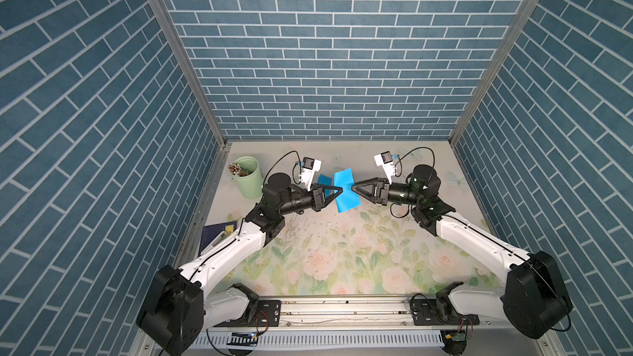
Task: Fold the square paper along the opposite sides
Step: Fold the paper.
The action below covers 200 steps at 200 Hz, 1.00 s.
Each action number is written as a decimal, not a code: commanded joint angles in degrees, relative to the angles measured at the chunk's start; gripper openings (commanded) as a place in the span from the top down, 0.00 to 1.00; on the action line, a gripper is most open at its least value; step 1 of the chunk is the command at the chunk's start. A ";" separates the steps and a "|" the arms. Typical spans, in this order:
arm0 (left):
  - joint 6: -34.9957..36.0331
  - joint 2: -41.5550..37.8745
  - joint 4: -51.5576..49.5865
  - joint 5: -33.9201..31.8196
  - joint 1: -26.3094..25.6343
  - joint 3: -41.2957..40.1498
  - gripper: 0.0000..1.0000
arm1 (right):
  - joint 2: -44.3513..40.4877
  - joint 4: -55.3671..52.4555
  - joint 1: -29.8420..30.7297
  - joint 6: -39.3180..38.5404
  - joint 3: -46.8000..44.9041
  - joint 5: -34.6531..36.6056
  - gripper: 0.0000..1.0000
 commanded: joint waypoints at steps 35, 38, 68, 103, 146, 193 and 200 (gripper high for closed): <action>1.10 -1.26 -0.55 0.21 -0.11 1.35 0.89 | -1.59 2.77 -0.91 1.51 -2.08 -1.28 0.50; 1.08 -1.11 -0.54 0.25 -0.09 1.36 0.89 | -1.34 3.00 -0.91 1.64 -2.01 -1.32 0.50; 1.07 -1.32 -0.84 0.35 -0.21 1.54 0.88 | 1.13 6.56 -0.91 3.92 -1.67 -2.59 0.50; 1.93 -1.57 -2.34 -0.86 -0.09 1.84 0.88 | 1.17 7.05 -0.91 4.75 -2.02 -3.69 0.53; 3.18 -1.25 -4.15 -1.16 -0.15 3.16 0.88 | -0.08 5.94 -0.91 4.81 -4.91 -4.23 0.47; 3.29 -0.94 -4.47 -1.22 -0.09 3.29 0.88 | -0.28 6.32 -0.93 5.17 -5.06 -4.44 0.57; 3.39 -0.92 -4.50 -1.22 -0.15 3.13 0.88 | -0.28 6.35 -0.91 5.26 -4.81 -4.49 0.63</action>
